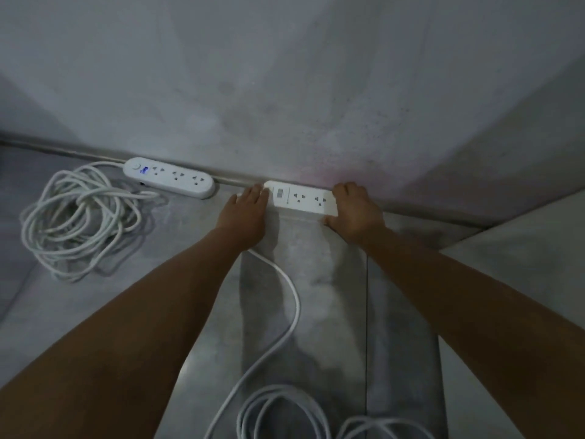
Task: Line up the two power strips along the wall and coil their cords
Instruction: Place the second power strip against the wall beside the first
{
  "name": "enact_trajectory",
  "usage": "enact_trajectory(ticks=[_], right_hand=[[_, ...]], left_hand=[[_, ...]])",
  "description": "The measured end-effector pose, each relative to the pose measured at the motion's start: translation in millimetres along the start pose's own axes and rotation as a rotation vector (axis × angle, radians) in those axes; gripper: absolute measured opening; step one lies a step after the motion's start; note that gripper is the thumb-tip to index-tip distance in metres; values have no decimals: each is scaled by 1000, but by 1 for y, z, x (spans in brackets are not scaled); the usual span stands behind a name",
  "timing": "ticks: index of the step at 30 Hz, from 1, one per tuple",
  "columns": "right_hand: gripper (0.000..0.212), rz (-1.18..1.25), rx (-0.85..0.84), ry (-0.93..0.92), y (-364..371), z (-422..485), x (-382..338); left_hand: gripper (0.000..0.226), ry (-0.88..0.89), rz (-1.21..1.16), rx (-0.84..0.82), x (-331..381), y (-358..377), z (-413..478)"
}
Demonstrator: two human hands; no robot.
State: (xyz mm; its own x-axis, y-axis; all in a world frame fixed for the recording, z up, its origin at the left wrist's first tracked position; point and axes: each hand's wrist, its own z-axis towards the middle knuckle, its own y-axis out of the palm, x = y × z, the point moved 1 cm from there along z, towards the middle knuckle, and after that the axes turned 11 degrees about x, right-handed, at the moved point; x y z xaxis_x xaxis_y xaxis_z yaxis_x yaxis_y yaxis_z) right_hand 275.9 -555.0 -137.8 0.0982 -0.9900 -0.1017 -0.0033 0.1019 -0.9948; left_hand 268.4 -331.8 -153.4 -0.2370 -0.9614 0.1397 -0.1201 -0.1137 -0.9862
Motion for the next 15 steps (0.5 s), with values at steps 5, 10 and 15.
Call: enact_trajectory(ticks=[5,10,15], right_hand=[[64,-51,-1,-170,-41,-21,0],[69,-88,-9,-236,-92,-66,1],[67,-135,-48,-207,-126,-137,10]], left_hand=[[64,12,-7,6,15,-28,-44],[63,42,10,62,41,-60,-98],[63,40,35,25,76,-77,-163]])
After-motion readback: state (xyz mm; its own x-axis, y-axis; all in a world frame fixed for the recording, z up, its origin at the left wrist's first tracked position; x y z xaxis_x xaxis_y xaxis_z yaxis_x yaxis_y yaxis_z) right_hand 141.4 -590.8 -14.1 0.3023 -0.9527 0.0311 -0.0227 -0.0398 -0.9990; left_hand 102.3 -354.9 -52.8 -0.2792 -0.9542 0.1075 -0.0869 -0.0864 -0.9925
